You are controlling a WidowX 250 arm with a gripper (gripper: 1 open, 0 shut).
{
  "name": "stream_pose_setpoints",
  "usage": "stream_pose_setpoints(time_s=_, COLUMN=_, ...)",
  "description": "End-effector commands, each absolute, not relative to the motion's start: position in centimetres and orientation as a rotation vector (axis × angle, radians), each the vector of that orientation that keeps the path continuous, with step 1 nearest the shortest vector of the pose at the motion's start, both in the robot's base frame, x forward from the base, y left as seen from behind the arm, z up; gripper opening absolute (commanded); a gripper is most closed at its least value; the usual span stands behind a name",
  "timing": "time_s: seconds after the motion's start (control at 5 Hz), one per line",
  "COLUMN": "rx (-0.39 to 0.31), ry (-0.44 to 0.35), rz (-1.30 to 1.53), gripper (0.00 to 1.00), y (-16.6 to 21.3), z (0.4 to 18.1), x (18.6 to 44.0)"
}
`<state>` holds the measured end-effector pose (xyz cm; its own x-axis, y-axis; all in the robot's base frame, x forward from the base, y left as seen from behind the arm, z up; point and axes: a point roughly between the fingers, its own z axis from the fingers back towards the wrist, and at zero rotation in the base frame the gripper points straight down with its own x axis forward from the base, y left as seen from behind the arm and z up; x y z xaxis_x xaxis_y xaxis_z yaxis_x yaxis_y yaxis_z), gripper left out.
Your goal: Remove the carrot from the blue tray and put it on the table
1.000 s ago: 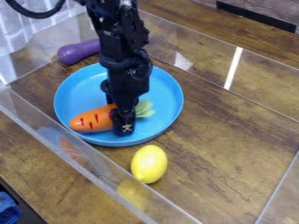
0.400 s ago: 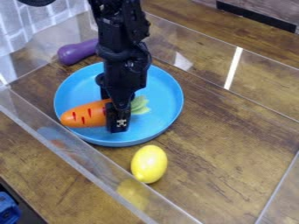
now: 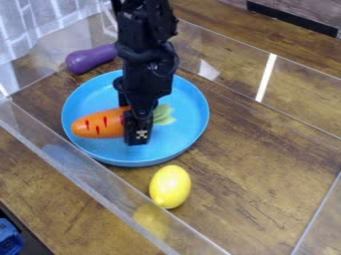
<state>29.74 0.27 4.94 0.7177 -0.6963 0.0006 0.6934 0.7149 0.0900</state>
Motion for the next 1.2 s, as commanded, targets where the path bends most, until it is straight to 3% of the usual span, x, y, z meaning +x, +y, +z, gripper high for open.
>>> stream_pose_setpoints(time_s=0.0, rx=0.125, ry=-0.119, rz=-0.790, gripper=0.00, y=-0.4, z=7.9, x=31.0)
stream_pose_setpoints(time_s=1.0, rx=0.174, ry=-0.141, rz=-0.869, gripper=0.00, y=-3.7, z=9.7, x=32.9)
